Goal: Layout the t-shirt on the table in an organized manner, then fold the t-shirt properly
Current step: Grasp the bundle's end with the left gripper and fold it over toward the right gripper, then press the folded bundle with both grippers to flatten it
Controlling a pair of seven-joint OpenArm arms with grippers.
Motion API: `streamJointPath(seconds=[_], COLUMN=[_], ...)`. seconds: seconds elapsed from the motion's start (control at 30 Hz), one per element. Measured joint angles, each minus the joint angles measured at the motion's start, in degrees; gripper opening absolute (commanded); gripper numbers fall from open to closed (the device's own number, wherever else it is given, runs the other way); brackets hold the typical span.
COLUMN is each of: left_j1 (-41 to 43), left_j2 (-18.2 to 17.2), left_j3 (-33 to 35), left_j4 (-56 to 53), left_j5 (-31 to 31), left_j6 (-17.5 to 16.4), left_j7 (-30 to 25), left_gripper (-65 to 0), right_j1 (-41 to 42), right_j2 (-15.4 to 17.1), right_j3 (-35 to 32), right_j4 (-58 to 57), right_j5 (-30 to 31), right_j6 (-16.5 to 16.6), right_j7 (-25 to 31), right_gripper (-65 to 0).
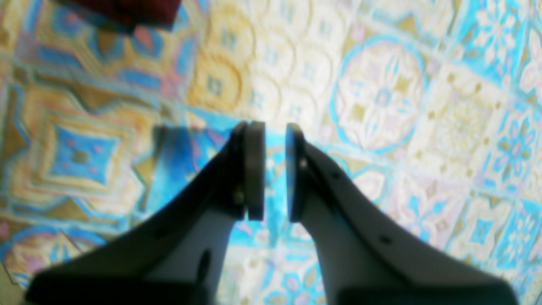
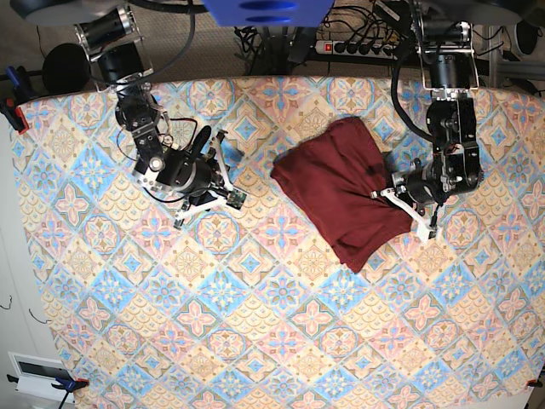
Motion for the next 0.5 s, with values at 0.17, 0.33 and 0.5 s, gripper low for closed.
streamJointPath(seconds=[0.17, 0.33, 0.5], left_j1=[0.5, 0.9, 2.6], left_j2=[2.7, 2.4, 1.2], left_j3=[0.3, 0.2, -1.0], left_j4=[3.7, 3.7, 5.3], left_j5=[-2.1, -5.5, -6.9], left_j6=[-0.4, -0.4, -0.4], left_j7=[0.0, 0.2, 0.6], left_gripper=[-65.0, -61.6, -56.6], right_j1=[0.0, 0.2, 0.2], right_j2=[-1.6, -2.1, -1.9], right_j3=[-0.1, -0.1, -0.1], right_j4=[0.0, 0.0, -0.1], right_j5=[-0.2, 0.2, 0.2], right_j6=[0.2, 0.2, 0.2], right_j7=[0.1, 0.3, 0.3], right_gripper=[-56.9, -56.9, -56.9])
